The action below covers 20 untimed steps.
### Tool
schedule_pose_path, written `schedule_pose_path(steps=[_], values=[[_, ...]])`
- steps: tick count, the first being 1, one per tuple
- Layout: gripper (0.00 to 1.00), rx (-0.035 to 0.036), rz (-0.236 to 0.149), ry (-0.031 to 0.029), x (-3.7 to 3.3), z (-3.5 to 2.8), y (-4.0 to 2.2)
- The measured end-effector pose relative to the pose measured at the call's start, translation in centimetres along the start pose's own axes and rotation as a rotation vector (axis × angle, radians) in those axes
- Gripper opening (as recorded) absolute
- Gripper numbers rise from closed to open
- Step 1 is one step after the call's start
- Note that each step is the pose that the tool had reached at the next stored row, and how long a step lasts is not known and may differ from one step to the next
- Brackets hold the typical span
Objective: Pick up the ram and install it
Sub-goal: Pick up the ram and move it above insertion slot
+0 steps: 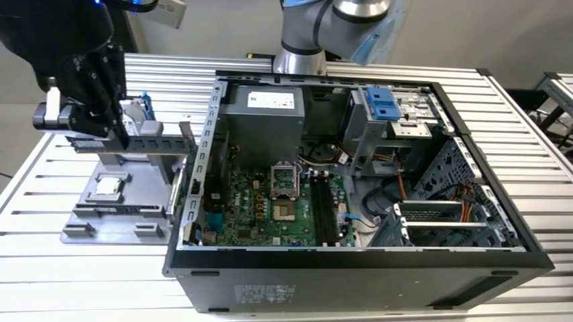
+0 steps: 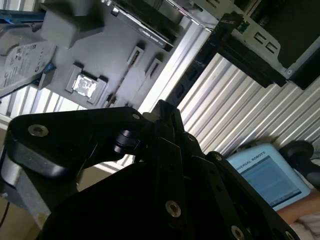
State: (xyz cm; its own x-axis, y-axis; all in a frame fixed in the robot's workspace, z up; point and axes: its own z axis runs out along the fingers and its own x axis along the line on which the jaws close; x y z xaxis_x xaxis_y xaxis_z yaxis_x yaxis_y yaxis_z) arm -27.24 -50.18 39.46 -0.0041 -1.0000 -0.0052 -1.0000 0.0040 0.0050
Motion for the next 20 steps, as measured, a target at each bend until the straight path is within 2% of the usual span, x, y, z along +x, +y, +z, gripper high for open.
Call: schedule_pose_path(steps=[20], values=[[0.00, 0.0000, 0.000, 0.0000, -0.03, -0.04, -7.41]])
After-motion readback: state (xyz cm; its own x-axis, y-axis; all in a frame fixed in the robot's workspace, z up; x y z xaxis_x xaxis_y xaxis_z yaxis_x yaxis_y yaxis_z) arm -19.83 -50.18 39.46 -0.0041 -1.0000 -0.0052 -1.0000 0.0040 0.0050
